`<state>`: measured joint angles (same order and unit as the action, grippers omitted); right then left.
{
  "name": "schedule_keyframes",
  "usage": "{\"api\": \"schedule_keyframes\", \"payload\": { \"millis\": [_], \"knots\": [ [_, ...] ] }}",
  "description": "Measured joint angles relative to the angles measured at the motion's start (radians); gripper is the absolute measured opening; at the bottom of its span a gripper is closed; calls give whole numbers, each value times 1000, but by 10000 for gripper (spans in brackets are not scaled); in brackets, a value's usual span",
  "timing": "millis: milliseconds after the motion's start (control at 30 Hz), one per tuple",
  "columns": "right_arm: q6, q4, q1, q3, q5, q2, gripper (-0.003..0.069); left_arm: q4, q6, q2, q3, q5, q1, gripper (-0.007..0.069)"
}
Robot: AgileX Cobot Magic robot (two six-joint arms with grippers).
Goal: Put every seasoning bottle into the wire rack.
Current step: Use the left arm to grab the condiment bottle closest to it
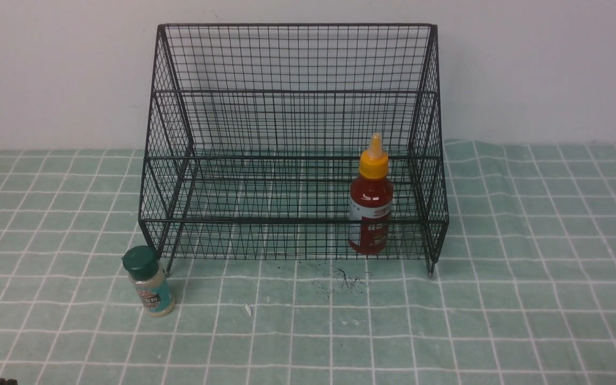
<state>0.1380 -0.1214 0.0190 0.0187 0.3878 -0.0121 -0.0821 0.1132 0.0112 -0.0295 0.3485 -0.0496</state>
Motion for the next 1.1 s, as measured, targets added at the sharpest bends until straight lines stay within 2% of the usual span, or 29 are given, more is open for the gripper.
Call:
{"api": "schedule_keyframes", "payload": {
  "millis": [167, 200, 267, 300, 367, 433, 533, 600, 700, 800, 833, 867, 900, 967, 1100],
  "knots": [
    [0, 0, 0, 0, 0, 0, -15, -154, -59, 0, 0, -176, 0, -6],
    [0, 0, 0, 0, 0, 0, -15, -230, -73, 0, 0, -264, 0, -6],
    [0, 0, 0, 0, 0, 0, -15, -273, -75, 0, 0, -323, 0, -6],
    [0, 0, 0, 0, 0, 0, -15, -316, -76, 0, 0, -400, 0, -6],
    [0, 0, 0, 0, 0, 0, -15, -365, -87, 0, 0, -515, 0, -6],
    [0, 0, 0, 0, 0, 0, -15, -401, -113, 0, 2, -708, 0, -6],
    [0, 0, 0, 0, 0, 0, -15, -415, -113, 0, 36, -746, 0, -6],
    [0, 0, 0, 0, 0, 0, -15, -418, -113, -20, 131, -671, 0, -6],
    [4, 0, 0, 0, 0, 0, -15, -407, -43, -149, 287, -416, 0, -6],
    [7, 0, 0, 0, 0, 0, -15, -369, 55, -383, 452, -70, 0, -6],
    [7, 0, 0, 0, 0, 0, -15, -362, 75, -448, 492, 16, 0, -6],
    [7, 0, 0, 0, 0, 0, -15, -358, 79, -466, 501, 36, 0, -6],
    [7, 0, 0, 0, 0, 0, -15, -345, 99, -585, 568, 176, 0, -6],
    [8, 0, 0, 0, 0, 0, -15, -323, 113, -755, 661, 360, 0, -6],
    [8, -1, 0, 0, 0, 0, -15, -285, 136, -1061, 843, 550, 0, -6]
  ]
}}
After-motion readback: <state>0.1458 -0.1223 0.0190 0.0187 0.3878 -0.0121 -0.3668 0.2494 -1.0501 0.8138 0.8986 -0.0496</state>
